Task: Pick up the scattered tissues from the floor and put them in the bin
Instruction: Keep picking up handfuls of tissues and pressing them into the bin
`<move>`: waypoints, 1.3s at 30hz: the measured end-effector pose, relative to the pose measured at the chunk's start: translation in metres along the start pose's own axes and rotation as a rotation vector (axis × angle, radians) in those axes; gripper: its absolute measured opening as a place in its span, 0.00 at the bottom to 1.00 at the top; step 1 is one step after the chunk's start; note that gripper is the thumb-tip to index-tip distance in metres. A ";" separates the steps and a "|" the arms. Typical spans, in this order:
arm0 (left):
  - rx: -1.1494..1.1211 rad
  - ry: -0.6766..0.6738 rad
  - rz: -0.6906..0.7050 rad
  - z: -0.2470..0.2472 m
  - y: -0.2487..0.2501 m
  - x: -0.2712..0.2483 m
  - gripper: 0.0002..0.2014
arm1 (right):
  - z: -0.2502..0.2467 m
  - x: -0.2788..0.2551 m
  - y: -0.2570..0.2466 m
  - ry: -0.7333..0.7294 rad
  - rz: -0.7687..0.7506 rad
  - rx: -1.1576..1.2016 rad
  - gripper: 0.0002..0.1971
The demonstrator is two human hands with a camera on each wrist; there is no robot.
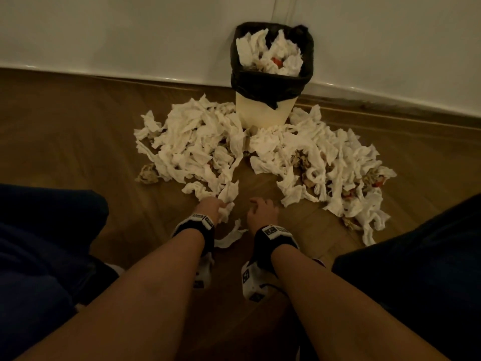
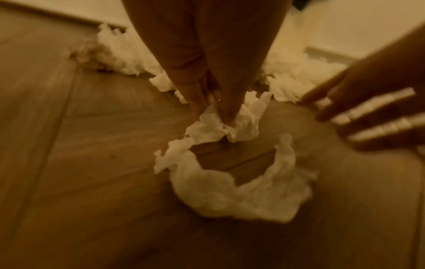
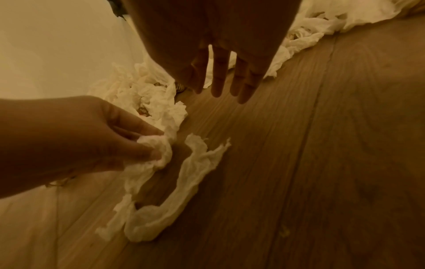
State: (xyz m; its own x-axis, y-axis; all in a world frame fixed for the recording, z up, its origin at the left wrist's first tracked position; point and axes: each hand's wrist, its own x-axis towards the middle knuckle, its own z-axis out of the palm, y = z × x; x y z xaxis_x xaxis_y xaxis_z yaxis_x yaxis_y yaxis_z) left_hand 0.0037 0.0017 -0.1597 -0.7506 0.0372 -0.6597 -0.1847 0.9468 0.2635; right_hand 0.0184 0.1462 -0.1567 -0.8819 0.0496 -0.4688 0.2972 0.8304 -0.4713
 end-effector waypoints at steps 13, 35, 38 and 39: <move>-1.243 0.262 -0.218 -0.008 -0.009 0.003 0.23 | 0.014 -0.005 0.007 0.021 0.006 0.011 0.17; -1.667 0.147 -0.466 0.003 -0.069 -0.025 0.19 | 0.039 -0.019 -0.006 -0.440 -0.134 -0.338 0.36; -1.662 0.122 -0.473 0.007 -0.072 -0.034 0.20 | 0.044 -0.019 -0.012 -0.475 -0.127 -0.406 0.30; -1.680 0.139 -0.487 0.007 -0.072 -0.038 0.20 | 0.045 -0.019 -0.013 -0.485 -0.133 -0.431 0.28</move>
State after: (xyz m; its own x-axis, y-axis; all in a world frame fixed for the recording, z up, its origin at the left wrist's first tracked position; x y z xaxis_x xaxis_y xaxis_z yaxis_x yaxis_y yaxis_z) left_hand 0.0496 -0.0654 -0.1584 -0.4596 -0.2342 -0.8567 -0.7189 -0.4683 0.5137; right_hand 0.0480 0.1090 -0.1749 -0.6061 -0.2410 -0.7580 -0.0652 0.9648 -0.2547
